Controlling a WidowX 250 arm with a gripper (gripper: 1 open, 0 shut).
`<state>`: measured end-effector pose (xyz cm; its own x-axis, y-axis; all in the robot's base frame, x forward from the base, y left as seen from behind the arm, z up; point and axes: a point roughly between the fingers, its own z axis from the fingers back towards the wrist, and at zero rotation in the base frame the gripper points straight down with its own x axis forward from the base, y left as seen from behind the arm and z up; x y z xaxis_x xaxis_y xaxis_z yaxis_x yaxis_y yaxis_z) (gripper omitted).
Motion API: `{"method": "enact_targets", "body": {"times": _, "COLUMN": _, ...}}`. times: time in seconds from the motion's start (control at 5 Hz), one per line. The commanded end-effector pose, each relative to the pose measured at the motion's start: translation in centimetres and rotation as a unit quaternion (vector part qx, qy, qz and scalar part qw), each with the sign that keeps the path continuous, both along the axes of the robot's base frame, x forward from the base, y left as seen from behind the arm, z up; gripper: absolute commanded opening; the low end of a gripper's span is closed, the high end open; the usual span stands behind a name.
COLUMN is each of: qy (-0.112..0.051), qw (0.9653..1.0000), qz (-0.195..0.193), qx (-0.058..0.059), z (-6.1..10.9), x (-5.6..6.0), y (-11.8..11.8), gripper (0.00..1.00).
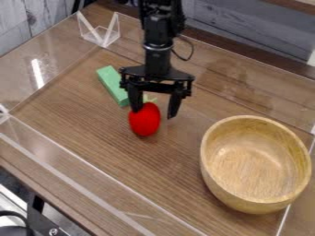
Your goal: Move the red object to the left side of the table
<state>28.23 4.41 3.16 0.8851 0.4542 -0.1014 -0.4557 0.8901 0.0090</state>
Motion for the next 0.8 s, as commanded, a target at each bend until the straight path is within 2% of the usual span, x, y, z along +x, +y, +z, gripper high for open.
{"method": "enact_targets", "body": {"times": 0.0, "qy": -0.023, "qw": 0.9994, "qz": 0.026, "qx": 0.007, "z": 2.2, "x": 0.5, "y": 0.3, "gripper": 0.0}}
{"method": "enact_targets", "body": {"times": 0.2, "qy": -0.027, "qw": 0.9982, "qz": 0.054, "qx": -0.004, "z": 4.5, "x": 1.0, "y": 0.6, "gripper": 0.0}}
{"method": "enact_targets", "body": {"times": 0.4, "qy": -0.04, "qw": 0.9939, "qz": 0.1, "qx": -0.024, "z": 6.2, "x": 2.3, "y": 2.1, "gripper": 0.0}}
{"method": "enact_targets", "body": {"times": 0.6, "qy": -0.042, "qw": 0.9919, "qz": 0.117, "qx": -0.025, "z": 6.7, "x": 0.5, "y": 3.3, "gripper": 0.0}}
